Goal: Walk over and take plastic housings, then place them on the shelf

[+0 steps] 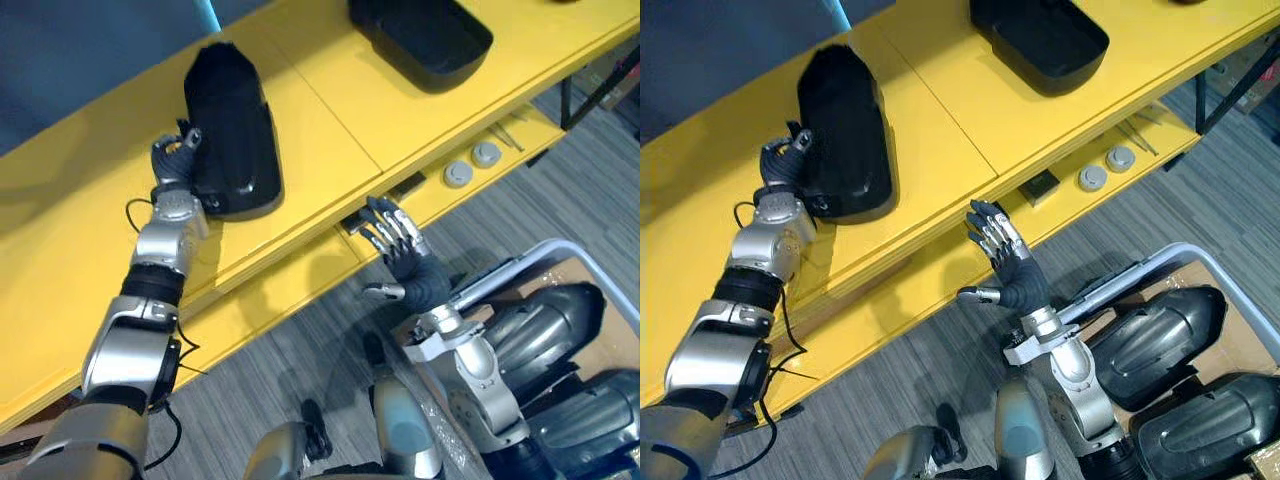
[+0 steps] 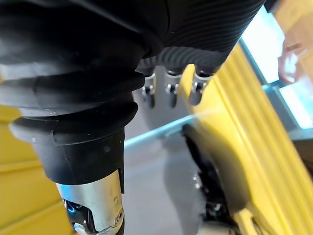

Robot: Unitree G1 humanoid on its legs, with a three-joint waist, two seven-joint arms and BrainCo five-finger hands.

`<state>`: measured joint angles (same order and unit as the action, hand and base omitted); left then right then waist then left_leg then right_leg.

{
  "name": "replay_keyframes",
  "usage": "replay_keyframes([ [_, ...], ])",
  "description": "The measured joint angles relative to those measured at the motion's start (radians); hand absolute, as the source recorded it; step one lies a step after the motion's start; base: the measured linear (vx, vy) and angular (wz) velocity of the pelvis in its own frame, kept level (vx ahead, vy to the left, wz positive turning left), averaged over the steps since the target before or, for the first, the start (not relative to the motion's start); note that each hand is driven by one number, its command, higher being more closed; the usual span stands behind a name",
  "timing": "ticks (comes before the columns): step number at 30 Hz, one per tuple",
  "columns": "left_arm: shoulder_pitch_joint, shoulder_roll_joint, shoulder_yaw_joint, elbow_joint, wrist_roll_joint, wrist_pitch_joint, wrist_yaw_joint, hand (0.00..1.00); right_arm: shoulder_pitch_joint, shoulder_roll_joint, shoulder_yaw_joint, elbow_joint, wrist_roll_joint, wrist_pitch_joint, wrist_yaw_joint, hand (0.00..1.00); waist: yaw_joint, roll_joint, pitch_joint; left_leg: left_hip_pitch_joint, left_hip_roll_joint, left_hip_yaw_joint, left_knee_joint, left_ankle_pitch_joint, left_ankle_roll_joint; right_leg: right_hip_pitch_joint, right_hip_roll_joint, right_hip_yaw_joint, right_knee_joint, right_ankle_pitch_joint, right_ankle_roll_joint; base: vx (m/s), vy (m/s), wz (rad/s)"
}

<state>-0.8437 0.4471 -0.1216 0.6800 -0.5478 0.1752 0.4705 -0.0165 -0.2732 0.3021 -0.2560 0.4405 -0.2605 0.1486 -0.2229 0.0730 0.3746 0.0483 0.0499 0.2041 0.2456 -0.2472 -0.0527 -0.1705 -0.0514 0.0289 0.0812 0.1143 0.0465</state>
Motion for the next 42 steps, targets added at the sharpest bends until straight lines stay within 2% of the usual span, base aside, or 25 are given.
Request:
replay_keyframes([
  [3, 0.045, -0.036, 0.002, 0.000, -0.030, -0.015, -0.017, 0.00, 0.020, 0.006, -0.006, 0.002, -0.007, -0.004, -0.002, 0.00, 0.004, 0.007, -0.057, 0.008, 0.005, 0.003, -0.013, 0.000, -0.001, 0.002, 0.005, -0.002, -0.004, -0.003, -0.002, 0.06, -0.013, -0.01],
  [7, 0.062, -0.069, 0.003, -0.001, -0.002, -0.045, 0.008, 0.00, 0.032, 0.010, -0.026, 0.010, -0.024, -0.029, -0.020, 0.00, 0.008, 0.008, -0.066, 0.048, 0.005, 0.006, -0.030, 0.001, -0.002, 0.034, 0.006, -0.003, -0.009, -0.008, -0.003, 0.02, 0.006, -0.02],
  [9, 0.062, -0.068, 0.035, -0.016, 0.045, -0.074, 0.053, 0.00, 0.037, 0.019, -0.027, 0.012, -0.024, -0.042, -0.029, 0.00, 0.010, 0.008, -0.073, 0.054, 0.005, 0.012, -0.039, 0.003, -0.005, 0.034, 0.006, -0.003, -0.004, -0.010, -0.005, 0.00, 0.003, -0.02],
  [10, 0.059, -0.067, 0.062, -0.032, 0.132, -0.095, 0.113, 0.00, 0.046, 0.026, -0.027, 0.012, -0.030, -0.046, -0.043, 0.00, 0.012, 0.009, -0.090, 0.055, 0.005, 0.014, -0.045, 0.009, -0.014, 0.032, 0.006, -0.004, -0.003, -0.010, -0.006, 0.04, -0.007, -0.01],
  [12, 0.051, -0.062, 0.082, -0.035, 0.186, -0.119, 0.165, 0.00, 0.053, 0.026, -0.026, 0.012, -0.035, -0.047, -0.057, 0.00, 0.014, 0.010, -0.106, 0.056, 0.006, 0.016, -0.045, 0.013, -0.021, 0.034, 0.006, -0.005, -0.003, -0.010, -0.007, 0.04, -0.009, 0.01],
  [13, 0.025, -0.054, 0.106, -0.035, 0.217, -0.141, 0.213, 0.00, 0.060, 0.026, -0.026, 0.012, -0.047, -0.047, -0.066, 0.00, 0.017, 0.013, -0.125, 0.056, 0.007, 0.019, -0.044, 0.018, -0.028, 0.035, 0.006, -0.006, -0.002, -0.009, -0.004, 0.04, -0.007, 0.02],
  [16, -0.027, -0.014, 0.123, -0.042, 0.243, -0.189, 0.259, 0.00, 0.063, 0.026, -0.008, 0.012, -0.063, -0.048, -0.063, 0.00, 0.018, 0.016, -0.141, 0.062, 0.007, 0.020, -0.043, 0.024, -0.035, 0.044, 0.005, -0.007, -0.003, -0.008, -0.003, 0.02, -0.002, 0.00],
  [20, -0.059, 0.030, 0.169, -0.209, 0.326, -0.270, 0.268, 0.00, 0.083, 0.024, 0.008, 0.013, -0.067, -0.050, -0.033, 0.00, 0.020, 0.023, -0.148, 0.073, 0.006, -0.005, -0.048, 0.028, -0.028, 0.068, -0.002, -0.038, -0.003, -0.010, -0.006, -0.02, 0.000, 0.19],
  [22, -0.035, 0.043, 0.193, -0.284, 0.374, -0.288, 0.269, 0.00, 0.080, 0.020, 0.013, 0.017, -0.073, -0.067, -0.016, 0.00, 0.032, 0.029, -0.160, 0.070, 0.004, -0.018, -0.066, 0.038, -0.018, 0.069, -0.008, -0.061, -0.003, -0.016, -0.015, -0.05, -0.016, 0.37],
  [24, 0.096, 0.059, 0.215, -0.418, 0.401, -0.319, 0.264, 0.00, 0.046, 0.019, 0.025, 0.056, -0.099, -0.092, -0.017, 0.00, 0.051, 0.031, -0.171, 0.071, 0.000, -0.060, -0.073, 0.061, -0.019, 0.093, -0.022, -0.109, -0.007, -0.024, -0.015, -0.05, -0.058, 0.57],
  [25, 0.230, 0.050, 0.251, -0.529, 0.397, -0.351, 0.258, 0.00, -0.001, 0.003, 0.049, 0.091, -0.103, -0.094, -0.019, 0.00, 0.067, 0.032, -0.180, 0.071, 0.001, -0.068, -0.074, 0.066, -0.020, 0.100, -0.026, -0.125, -0.010, -0.028, -0.014, -0.06, -0.062, 0.43],
  [26, 0.263, 0.045, 0.260, -0.561, 0.396, -0.356, 0.251, 0.00, -0.010, 0.000, 0.053, 0.099, -0.104, -0.094, -0.020, 0.00, 0.074, 0.032, -0.182, 0.071, 0.001, -0.072, -0.074, 0.066, -0.021, 0.102, -0.026, -0.131, -0.013, -0.029, -0.014, -0.07, -0.065, 0.38],
  [28, 0.571, -0.060, 0.303, -0.811, 0.387, -0.396, 0.189, 0.00, -0.042, -0.001, 0.062, 0.124, -0.107, -0.091, -0.034, 0.00, 0.137, 0.031, -0.211, 0.062, 0.008, -0.111, -0.081, 0.066, -0.022, 0.124, -0.033, -0.199, -0.039, -0.030, -0.014, -0.06, -0.052, 0.55],
  [29, 0.641, -0.087, 0.303, -0.850, 0.383, -0.403, 0.177, 0.00, -0.045, -0.001, 0.070, 0.126, -0.107, -0.090, -0.040, 0.00, 0.155, 0.026, -0.222, 0.057, 0.010, -0.115, -0.083, 0.065, -0.022, 0.128, -0.035, -0.217, -0.048, -0.030, -0.014, -0.04, -0.043, 0.69],
  [30, 0.786, -0.145, 0.306, -0.904, 0.361, -0.429, 0.125, 0.00, -0.065, 0.006, 0.098, 0.138, -0.124, -0.087, -0.063, 0.00, 0.202, 0.010, -0.233, 0.053, 0.015, -0.128, -0.087, 0.063, -0.024, 0.153, -0.036, -0.255, -0.079, -0.024, -0.008, -0.03, -0.031, 0.58],
  [31, 0.865, -0.170, 0.305, -0.922, 0.356, -0.430, 0.088, 0.00, -0.084, 0.018, 0.115, 0.152, -0.142, -0.084, -0.080, 0.00, 0.225, -0.003, -0.239, 0.051, 0.015, -0.145, -0.083, 0.061, -0.025, 0.175, -0.037, -0.279, -0.105, -0.021, -0.006, -0.02, -0.025, 0.55],
  [32, 0.915, -0.187, 0.304, -0.935, 0.353, -0.429, 0.062, 0.00, -0.095, 0.029, 0.129, 0.162, -0.145, -0.081, -0.088, 0.00, 0.239, -0.012, -0.244, 0.046, 0.014, -0.155, -0.080, 0.060, -0.025, 0.185, -0.036, -0.289, -0.120, -0.014, -0.006, -0.02, -0.006, 0.50],
  [33, 1.009, -0.222, 0.299, -0.963, 0.318, -0.429, -0.020, 0.00, -0.117, 0.060, 0.148, 0.178, -0.170, -0.064, -0.115, 0.00, 0.260, -0.032, -0.256, 0.028, 0.011, -0.175, -0.067, 0.055, -0.025, 0.199, -0.039, -0.310, -0.146, 0.006, -0.004, -0.02, 0.001, 0.40],
  [34, 1.046, -0.238, 0.296, -0.973, 0.304, -0.427, -0.056, 0.00, -0.128, 0.075, 0.153, 0.190, -0.184, -0.058, -0.130, 0.00, 0.273, -0.035, -0.257, 0.017, 0.009, -0.180, -0.063, 0.053, -0.025, 0.202, -0.040, -0.318, -0.154, 0.011, -0.005, 0.00, 0.007, 0.44],
  [36, 1.167, -0.296, 0.269, -0.981, 0.246, -0.410, -0.161, 0.00, -0.173, 0.136, 0.164, 0.258, -0.184, -0.037, -0.171, 0.00, 0.308, -0.060, -0.271, -0.008, 0.000, -0.204, -0.054, 0.052, -0.023, 0.207, -0.047, -0.340, -0.165, 0.025, -0.001, 0.02, 0.023, 0.31],
  [37, 1.190, -0.311, 0.259, -0.978, 0.228, -0.404, -0.185, 0.00, -0.185, 0.147, 0.164, 0.278, -0.184, -0.037, -0.181, 0.00, 0.317, -0.062, -0.272, -0.014, -0.002, -0.209, -0.049, 0.050, -0.021, 0.207, -0.050, -0.349, -0.164, 0.025, -0.001, 0.02, 0.035, 0.29],
  [39, 1.255, -0.360, 0.223, -0.954, 0.110, -0.376, -0.306, 0.00, -0.240, 0.176, 0.171, 0.360, -0.188, -0.036, -0.236, 0.00, 0.340, -0.060, -0.271, -0.031, -0.010, -0.227, -0.035, 0.048, -0.017, 0.208, -0.058, -0.369, -0.161, 0.026, 0.001, 0.03, 0.036, 0.25],
  [42, 1.313, -0.379, 0.139, -0.921, 0.027, -0.380, -0.458, 0.00, -0.319, 0.202, 0.169, 0.487, -0.205, -0.016, -0.318, 0.00, 0.361, -0.055, -0.258, -0.044, -0.015, -0.248, -0.025, 0.045, -0.015, 0.211, -0.063, -0.387, -0.161, 0.028, 0.001, 0.02, 0.030, 0.20],
])
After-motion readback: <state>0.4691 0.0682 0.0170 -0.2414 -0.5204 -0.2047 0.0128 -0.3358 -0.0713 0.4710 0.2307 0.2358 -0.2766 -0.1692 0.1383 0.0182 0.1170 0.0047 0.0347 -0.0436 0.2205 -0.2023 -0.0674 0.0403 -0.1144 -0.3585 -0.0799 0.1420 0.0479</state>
